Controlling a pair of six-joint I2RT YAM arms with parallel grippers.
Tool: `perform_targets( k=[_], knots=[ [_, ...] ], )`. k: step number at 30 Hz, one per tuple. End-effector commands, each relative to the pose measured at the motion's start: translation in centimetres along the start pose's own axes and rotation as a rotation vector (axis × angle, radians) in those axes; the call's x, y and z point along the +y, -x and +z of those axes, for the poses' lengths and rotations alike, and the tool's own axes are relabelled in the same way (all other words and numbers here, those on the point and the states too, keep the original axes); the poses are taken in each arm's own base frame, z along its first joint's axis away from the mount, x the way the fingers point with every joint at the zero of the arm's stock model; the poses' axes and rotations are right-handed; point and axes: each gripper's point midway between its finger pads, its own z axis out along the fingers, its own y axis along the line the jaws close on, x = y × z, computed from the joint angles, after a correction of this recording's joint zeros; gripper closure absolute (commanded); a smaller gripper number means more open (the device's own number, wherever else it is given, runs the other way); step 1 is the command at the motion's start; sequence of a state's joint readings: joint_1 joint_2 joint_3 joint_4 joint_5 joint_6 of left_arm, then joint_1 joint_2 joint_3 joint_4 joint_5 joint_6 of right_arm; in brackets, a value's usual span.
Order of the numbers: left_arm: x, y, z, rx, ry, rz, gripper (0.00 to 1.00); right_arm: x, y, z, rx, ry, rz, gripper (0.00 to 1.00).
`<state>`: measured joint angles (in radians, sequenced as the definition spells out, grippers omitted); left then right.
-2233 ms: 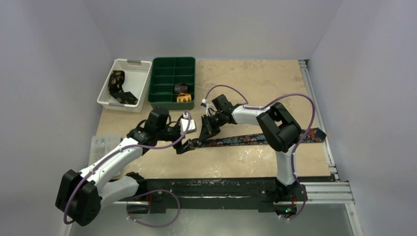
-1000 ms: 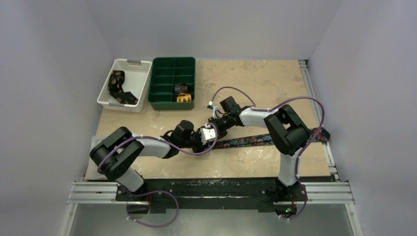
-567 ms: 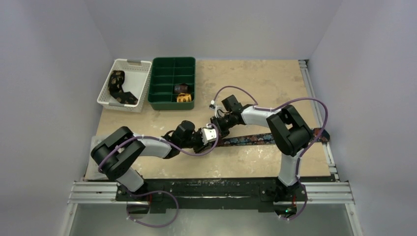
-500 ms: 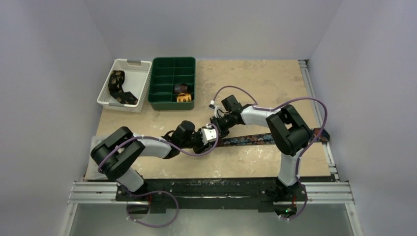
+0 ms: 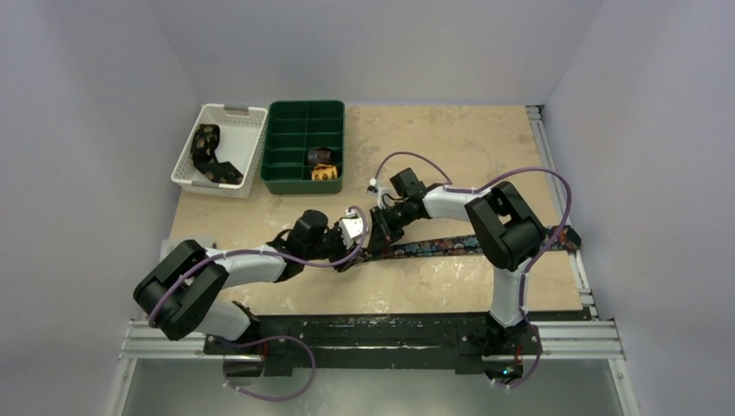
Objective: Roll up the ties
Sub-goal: Roll the tie at the center of the board.
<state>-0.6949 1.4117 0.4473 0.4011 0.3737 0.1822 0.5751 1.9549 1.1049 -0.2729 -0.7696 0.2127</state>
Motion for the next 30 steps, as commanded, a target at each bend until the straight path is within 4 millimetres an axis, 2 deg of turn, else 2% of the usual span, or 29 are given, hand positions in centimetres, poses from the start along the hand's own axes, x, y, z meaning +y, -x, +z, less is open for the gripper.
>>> perform_targets(
  k=[1,4,9,14,16,18,24,30],
  knots=[
    [-1.2,-0.1,-0.2,0.007,-0.065,-0.016,0.49,-4.3,-0.6,0.1,0.010,-0.203,-0.053,1.00],
    [-1.6,-0.3,-0.3,0.018,-0.086,-0.011,0.49,-4.7,-0.8,0.0,0.015,-0.217,-0.049,1.00],
    [-0.5,-1.7,0.8,0.114,-0.025,-0.088,0.52,-4.4,-1.0,-0.3,0.001,-0.214,-0.061,1.00],
    [-0.3,-2.2,0.8,0.141,-0.005,-0.120,0.56,-4.5,-1.2,-0.3,-0.003,-0.218,-0.057,1.00],
    [0.6,-2.0,0.4,0.148,0.056,-0.146,0.45,-4.3,-1.2,-0.3,-0.007,-0.213,-0.065,1.00],
    [0.9,-2.0,0.1,0.133,0.088,-0.158,0.38,-4.2,-1.2,-0.4,-0.004,-0.204,-0.067,1.00],
    [-1.0,-2.2,0.6,0.116,-0.037,-0.135,0.39,-4.2,-1.7,-0.5,0.032,-0.195,-0.119,1.00],
    [-1.7,-2.0,0.8,0.078,-0.078,-0.100,0.49,-4.7,-2.0,-0.4,0.040,-0.204,-0.114,1.00]
  ],
)
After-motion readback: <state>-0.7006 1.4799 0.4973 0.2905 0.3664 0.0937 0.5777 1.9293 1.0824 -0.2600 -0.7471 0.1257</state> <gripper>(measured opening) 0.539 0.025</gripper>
